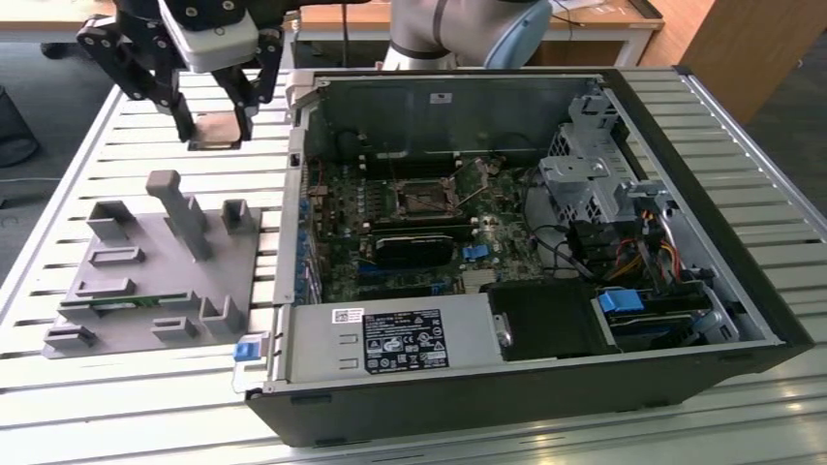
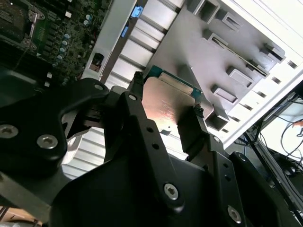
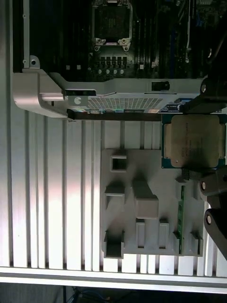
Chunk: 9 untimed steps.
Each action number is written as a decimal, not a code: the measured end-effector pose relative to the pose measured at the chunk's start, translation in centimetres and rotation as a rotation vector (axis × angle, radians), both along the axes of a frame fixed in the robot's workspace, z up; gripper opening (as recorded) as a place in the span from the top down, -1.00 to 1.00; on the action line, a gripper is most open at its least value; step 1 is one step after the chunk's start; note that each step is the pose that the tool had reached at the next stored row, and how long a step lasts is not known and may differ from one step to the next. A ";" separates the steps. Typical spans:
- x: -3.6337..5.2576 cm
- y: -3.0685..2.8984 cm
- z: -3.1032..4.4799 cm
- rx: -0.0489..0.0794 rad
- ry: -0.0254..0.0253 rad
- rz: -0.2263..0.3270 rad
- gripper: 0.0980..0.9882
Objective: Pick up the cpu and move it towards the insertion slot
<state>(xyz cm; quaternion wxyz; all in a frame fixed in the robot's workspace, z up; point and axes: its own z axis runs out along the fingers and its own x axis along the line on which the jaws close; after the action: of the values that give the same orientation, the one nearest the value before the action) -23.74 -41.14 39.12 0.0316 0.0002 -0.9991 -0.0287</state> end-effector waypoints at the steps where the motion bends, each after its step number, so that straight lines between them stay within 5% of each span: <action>1: 0.16 0.02 0.00 0.000 0.0001 0.000 0.00; 9: 1.43 0.17 -0.01 0.000 0.0001 0.000 0.00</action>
<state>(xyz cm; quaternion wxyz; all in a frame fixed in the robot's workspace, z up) -22.31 -40.97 39.11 0.0316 0.0002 -0.9991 -0.0287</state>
